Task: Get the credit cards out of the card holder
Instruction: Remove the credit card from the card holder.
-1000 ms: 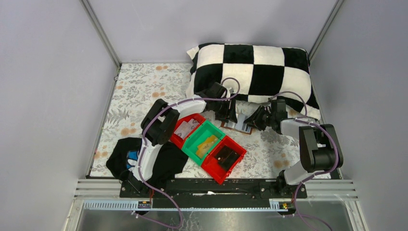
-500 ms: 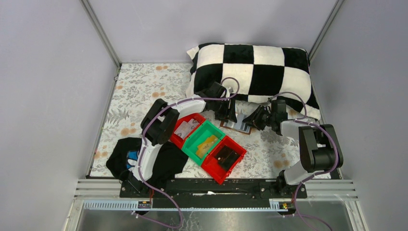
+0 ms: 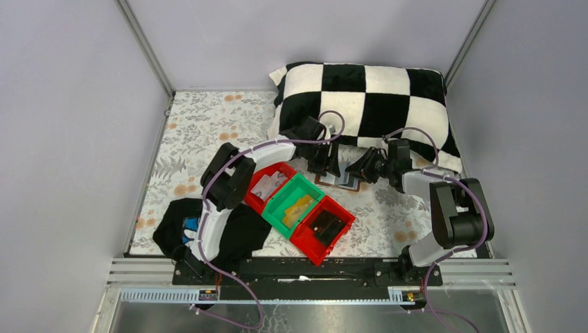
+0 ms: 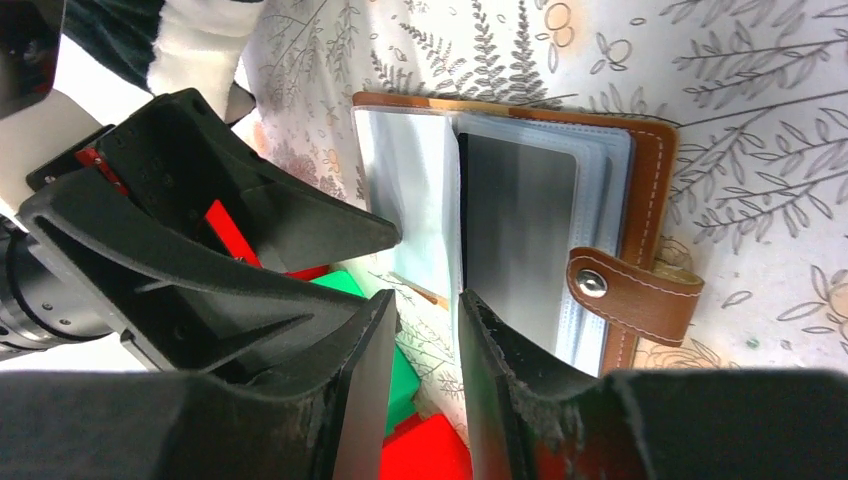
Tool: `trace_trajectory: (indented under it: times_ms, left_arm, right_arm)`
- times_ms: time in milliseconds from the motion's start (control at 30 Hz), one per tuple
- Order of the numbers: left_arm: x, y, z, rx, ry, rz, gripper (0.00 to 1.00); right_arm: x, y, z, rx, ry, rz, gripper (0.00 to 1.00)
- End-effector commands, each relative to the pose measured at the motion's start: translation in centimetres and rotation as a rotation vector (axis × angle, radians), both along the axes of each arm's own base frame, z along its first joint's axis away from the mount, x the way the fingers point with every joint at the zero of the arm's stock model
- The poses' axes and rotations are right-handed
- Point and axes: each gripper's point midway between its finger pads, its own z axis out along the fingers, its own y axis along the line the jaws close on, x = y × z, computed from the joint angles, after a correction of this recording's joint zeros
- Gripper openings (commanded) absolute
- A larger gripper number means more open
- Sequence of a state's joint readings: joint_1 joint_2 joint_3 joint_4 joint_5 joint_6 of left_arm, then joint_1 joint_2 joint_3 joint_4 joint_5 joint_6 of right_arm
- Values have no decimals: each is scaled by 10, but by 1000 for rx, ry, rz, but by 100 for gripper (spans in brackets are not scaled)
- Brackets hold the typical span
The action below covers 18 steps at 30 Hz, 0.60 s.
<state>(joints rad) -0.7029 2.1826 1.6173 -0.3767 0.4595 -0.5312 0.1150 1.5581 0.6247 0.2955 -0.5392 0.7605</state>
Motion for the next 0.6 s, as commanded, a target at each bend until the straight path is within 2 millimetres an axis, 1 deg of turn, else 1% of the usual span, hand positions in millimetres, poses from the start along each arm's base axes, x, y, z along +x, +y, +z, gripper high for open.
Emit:
trace_trajectory:
  times_ms: [0,300,400,567]
  left_arm:
    - [16,-4,65,-75,-127,6,65]
    - [29,7,113,-134,-182,70,66]
    - [32,10,125,-144,-201,90,66]
    - [37,17,139,-164,-220,124,66]
  right_arm:
    - [14,15,19,35,-59,38,37]
    - [24,44,20,72,-60,83,37]
    - [31,54,26,87,-77,96,37]
    - [40,69,31,108,-91,111,37]
